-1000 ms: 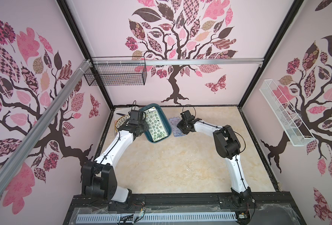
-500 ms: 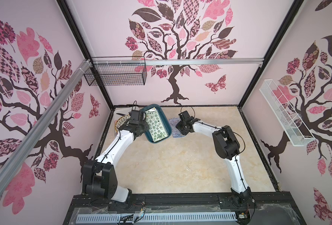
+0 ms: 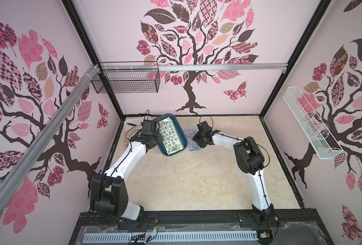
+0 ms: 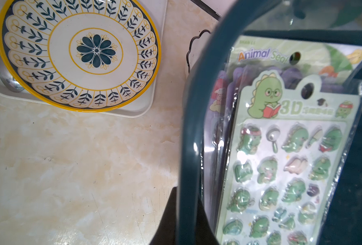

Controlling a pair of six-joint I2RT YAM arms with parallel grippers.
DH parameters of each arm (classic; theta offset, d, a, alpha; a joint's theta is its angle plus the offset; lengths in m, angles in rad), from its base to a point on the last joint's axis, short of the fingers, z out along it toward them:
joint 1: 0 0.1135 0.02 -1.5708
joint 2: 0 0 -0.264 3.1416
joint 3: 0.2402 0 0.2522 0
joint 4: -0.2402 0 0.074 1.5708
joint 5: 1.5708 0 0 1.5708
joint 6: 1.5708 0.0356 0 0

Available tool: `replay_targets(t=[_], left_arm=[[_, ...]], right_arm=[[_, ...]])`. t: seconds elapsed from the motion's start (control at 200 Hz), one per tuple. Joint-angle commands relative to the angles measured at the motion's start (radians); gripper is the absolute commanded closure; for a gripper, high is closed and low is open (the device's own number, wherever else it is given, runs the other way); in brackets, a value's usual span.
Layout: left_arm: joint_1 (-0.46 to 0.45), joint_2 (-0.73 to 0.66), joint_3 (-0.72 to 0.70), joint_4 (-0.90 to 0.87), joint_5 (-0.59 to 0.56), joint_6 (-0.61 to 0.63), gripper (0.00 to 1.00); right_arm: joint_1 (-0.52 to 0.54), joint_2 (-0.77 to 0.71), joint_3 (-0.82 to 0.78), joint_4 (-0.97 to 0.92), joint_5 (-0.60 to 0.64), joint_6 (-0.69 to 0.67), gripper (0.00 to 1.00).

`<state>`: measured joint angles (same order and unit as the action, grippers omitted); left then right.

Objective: Take the stickers out of the storage box
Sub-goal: Move the sticker to the center of the board, then pick up the sticker from the storage box.

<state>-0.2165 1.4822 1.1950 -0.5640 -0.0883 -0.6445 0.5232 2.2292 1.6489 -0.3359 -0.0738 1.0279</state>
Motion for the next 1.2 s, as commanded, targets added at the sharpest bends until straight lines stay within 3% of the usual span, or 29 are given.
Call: replay_targets(t=[0.0,0.365,0.63,0.785,0.96,1.07,1.196], left_arm=[[0.001,0.011,0.019,0.049,0.023,0.006,1.00],[-0.009,0.012,0.018,0.050,0.027,0.010,1.00],[-0.101,0.044,0.015,0.078,0.032,0.037,1.00],[-0.159,0.067,0.007,0.110,0.039,0.058,1.00],[-0.208,0.074,-0.004,0.138,0.042,0.081,1.00],[-0.231,0.079,-0.008,0.149,0.051,0.082,1.00],[-0.259,0.079,-0.009,0.155,0.043,0.093,1.00]], right_arm=[[-0.006,-0.099,-0.009,0.007,-0.024,-0.031,0.51],[-0.003,-0.198,-0.045,-0.064,-0.081,-0.204,0.58],[0.047,-0.585,-0.321,0.051,-0.031,-0.363,0.61],[0.145,-0.785,-0.424,0.094,-0.033,-0.436,0.57],[0.201,-0.775,-0.393,-0.019,-0.102,-0.476,0.57],[0.203,-0.727,-0.377,-0.098,0.009,-0.506,0.58],[0.204,-0.680,-0.388,-0.122,0.027,-0.548,0.58]])
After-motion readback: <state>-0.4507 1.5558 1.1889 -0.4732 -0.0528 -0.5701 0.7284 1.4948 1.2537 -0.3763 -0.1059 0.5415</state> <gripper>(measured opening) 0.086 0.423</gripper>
